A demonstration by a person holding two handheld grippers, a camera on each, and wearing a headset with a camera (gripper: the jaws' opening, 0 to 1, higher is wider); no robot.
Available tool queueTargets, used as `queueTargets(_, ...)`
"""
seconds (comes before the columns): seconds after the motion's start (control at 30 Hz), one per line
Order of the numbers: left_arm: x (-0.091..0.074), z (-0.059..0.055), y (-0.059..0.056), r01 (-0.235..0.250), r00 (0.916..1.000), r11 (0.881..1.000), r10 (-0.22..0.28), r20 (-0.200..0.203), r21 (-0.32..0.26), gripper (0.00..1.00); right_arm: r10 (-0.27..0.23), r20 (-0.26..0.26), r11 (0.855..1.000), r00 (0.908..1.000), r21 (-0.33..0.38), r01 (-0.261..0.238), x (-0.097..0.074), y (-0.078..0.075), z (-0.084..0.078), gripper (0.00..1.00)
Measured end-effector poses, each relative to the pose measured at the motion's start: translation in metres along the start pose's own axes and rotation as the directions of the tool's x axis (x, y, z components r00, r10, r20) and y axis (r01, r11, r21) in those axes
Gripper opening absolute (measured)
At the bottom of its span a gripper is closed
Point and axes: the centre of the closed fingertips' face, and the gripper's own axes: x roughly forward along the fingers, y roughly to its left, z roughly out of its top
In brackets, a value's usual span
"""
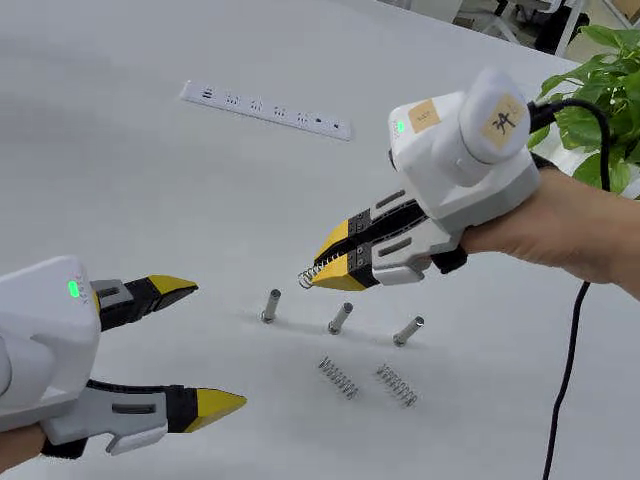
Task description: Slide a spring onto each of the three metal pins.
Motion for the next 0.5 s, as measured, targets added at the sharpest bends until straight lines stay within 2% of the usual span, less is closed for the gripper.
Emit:
queueTargets(0.1,0.0,-0.002,0.0,0.006,0.9999,1.0,-0.006,0.008,-0.014,0.75,0.004,-0.026,1.0,0.9996,-0.005,-0.004,0.004,-0.007,0.0,0.07)
queueTargets(0.13,0.001,-0.003,0.0,0.007,0.9998,1.0,-0.007,0.016,-0.023,0.77,0.002,-0.052,1.0,0.9986,-0.026,-0.004,0.006,-0.007,-0.001,0.07)
queueTargets(0.2,0.002,-0.005,0.0,0.011,0.9997,1.0,-0.011,0.021,-0.028,0.83,0.008,-0.072,0.999,0.9974,-0.036,-0.011,0.01,-0.006,-0.001,0.07)
queueTargets(0.3,0.003,-0.006,-0.003,0.023,0.9992,0.999,-0.022,0.033,-0.029,0.87,-0.003,-0.136,0.996,0.9908,-0.085,-0.008,0.017,-0.011,-0.006,0.07)
queueTargets(0.4,0.004,-0.008,-0.004,0.033,0.9988,0.998,-0.032,0.038,-0.045,0.92,0.008,-0.142,0.996,0.9898,-0.084,-0.02,0.023,-0.011,-0.004,0.07)
queueTargets(0.5,0.005,-0.009,-0.006,0.038,0.9981,0.998,-0.035,0.05,-0.052,0.98,0.01,-0.184,0.994,0.9829,-0.108,-0.031,0.03,-0.014,-0.007,0.07)
